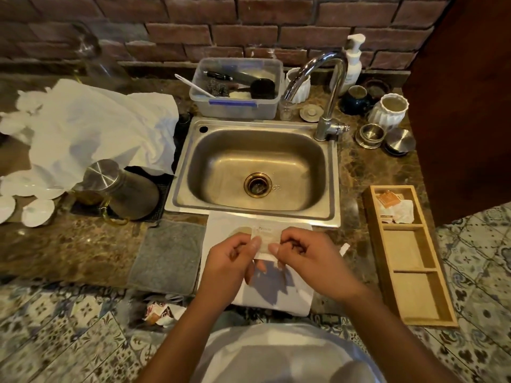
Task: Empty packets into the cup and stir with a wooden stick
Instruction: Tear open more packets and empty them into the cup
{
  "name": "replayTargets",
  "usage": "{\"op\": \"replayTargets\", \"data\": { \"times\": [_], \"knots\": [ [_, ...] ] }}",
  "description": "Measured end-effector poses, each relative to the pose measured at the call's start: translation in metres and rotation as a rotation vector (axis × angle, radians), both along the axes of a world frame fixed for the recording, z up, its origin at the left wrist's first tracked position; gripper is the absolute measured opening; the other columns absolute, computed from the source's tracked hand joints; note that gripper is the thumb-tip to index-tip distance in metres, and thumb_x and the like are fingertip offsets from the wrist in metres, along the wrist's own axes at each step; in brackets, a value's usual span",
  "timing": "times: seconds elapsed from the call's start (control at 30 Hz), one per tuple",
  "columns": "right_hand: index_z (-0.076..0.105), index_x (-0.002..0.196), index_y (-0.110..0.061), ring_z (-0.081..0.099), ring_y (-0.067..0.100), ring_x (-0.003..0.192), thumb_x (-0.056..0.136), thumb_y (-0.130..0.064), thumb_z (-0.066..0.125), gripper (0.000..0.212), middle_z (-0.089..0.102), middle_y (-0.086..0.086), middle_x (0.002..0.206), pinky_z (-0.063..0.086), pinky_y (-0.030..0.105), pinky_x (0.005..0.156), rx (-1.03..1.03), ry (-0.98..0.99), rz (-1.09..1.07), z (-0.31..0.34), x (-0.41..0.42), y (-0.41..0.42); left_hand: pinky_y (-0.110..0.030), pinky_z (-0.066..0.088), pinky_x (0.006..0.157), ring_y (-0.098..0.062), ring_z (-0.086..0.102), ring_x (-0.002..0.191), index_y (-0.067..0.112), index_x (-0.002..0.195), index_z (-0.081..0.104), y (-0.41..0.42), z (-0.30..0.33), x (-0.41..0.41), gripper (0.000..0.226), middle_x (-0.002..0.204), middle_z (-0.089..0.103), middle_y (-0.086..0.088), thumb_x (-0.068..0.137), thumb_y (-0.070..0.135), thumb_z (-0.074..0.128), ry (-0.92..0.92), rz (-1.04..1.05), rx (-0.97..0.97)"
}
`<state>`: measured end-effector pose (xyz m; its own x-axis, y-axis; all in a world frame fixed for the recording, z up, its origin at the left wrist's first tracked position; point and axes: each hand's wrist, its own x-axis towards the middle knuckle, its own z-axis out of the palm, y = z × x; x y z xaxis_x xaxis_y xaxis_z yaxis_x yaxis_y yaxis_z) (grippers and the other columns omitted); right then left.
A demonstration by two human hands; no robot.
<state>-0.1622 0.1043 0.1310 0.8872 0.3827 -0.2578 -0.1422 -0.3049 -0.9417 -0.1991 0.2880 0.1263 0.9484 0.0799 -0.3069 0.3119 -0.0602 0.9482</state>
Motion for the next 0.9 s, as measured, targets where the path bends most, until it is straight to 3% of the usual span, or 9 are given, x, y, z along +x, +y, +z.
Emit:
{"op": "replayTargets", "data": {
  "times": [0.17,0.4,0.57,0.9],
  "knots": [
    [0.066,0.068,-0.024,0.057,0.003,0.057,0.098,-0.027,0.067,0.030,0.069,-0.001,0.061,0.047,0.022,0.062,-0.038,0.161,0.037,-0.020,-0.010,0.018,-0.031,0.041,0.048,-0.024,0.047,0.049,-0.002,0.084,0.064,0.024,-0.018,-0.011,0.030,0.059,0.062,-0.019,0.099,0.023,0.061,0.041,-0.078,0.068],
    [0.066,0.059,-0.025,0.052,0.011,0.052,0.098,-0.035,0.065,0.041,0.065,-0.004,0.054,0.048,0.033,0.059,-0.101,0.290,0.001,-0.034,-0.016,0.036,-0.034,0.043,0.052,-0.025,0.049,0.050,-0.003,0.079,0.057,0.038,-0.042,-0.015,0.035,0.058,0.068,-0.009,0.100,0.025,0.061,0.123,-0.117,0.046],
    [0.062,0.064,-0.015,0.044,0.009,0.039,0.101,-0.026,0.061,0.039,0.061,-0.006,0.047,0.040,0.030,0.048,-0.125,0.354,0.010,-0.042,-0.014,0.049,-0.029,0.042,0.050,-0.022,0.047,0.045,-0.005,0.077,0.056,0.044,-0.048,-0.012,0.036,0.051,0.065,0.001,0.101,0.022,0.059,0.133,-0.137,0.094],
    [0.061,0.058,-0.016,0.043,0.014,0.038,0.100,-0.028,0.062,0.043,0.060,0.000,0.048,0.037,0.028,0.043,-0.135,0.466,-0.038,-0.055,-0.011,0.062,-0.028,0.039,0.050,-0.019,0.046,0.044,0.006,0.069,0.059,0.053,-0.066,-0.011,0.038,0.054,0.064,-0.006,0.100,0.028,0.060,0.199,-0.127,0.162]
  ]
}}
